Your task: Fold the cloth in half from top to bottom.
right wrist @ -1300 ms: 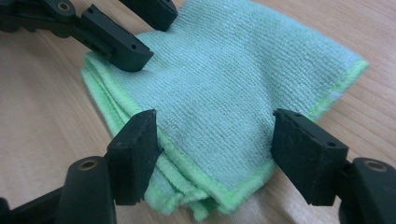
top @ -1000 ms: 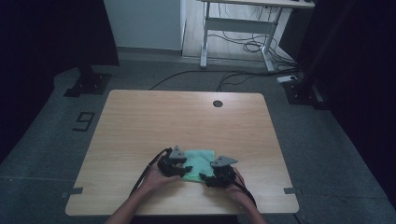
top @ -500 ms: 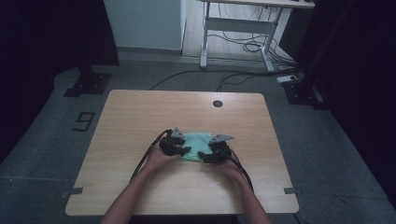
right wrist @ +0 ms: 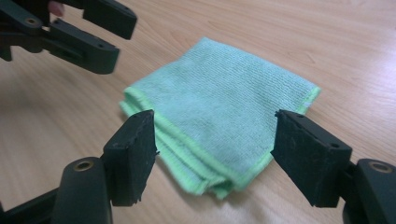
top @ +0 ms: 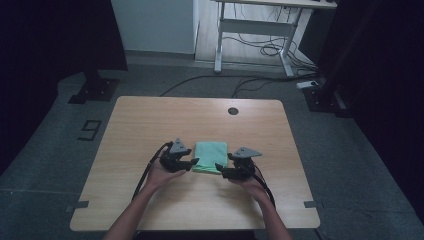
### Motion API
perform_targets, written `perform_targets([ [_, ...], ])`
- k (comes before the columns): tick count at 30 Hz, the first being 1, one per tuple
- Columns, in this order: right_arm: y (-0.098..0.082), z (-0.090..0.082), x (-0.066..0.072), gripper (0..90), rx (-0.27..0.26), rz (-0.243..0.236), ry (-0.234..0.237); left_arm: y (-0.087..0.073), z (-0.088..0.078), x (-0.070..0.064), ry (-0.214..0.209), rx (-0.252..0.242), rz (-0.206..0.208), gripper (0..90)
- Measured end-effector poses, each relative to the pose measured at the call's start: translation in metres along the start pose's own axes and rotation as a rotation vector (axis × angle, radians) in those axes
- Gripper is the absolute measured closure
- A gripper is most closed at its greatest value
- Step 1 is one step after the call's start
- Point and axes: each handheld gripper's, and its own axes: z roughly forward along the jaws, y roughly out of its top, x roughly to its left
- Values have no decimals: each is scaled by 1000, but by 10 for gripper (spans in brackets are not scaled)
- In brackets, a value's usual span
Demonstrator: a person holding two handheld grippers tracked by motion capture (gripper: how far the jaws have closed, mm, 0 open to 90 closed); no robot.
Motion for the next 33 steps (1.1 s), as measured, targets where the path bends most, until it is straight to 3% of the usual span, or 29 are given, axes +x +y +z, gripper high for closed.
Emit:
perform_targets([
  [10, -13, -18, 19, 304, -15, 8, 17, -19, -33, -20, 0, -44, -20, 482],
  [18, -43, -43, 31, 308, -2, 5, -25, -50, -52, -34, 2, -32, -48, 467],
  [24, -59, -64, 31, 309, 1, 10, -58, -69, -66, -39, 19, -35, -71, 461],
  [27, -65, -70, 31, 309, 0, 21, -57, -75, -71, -41, 30, -21, -65, 453],
  [33, -75, -82, 32, 308, 3, 18, -66, -86, -80, -40, 39, -28, -92, 451],
])
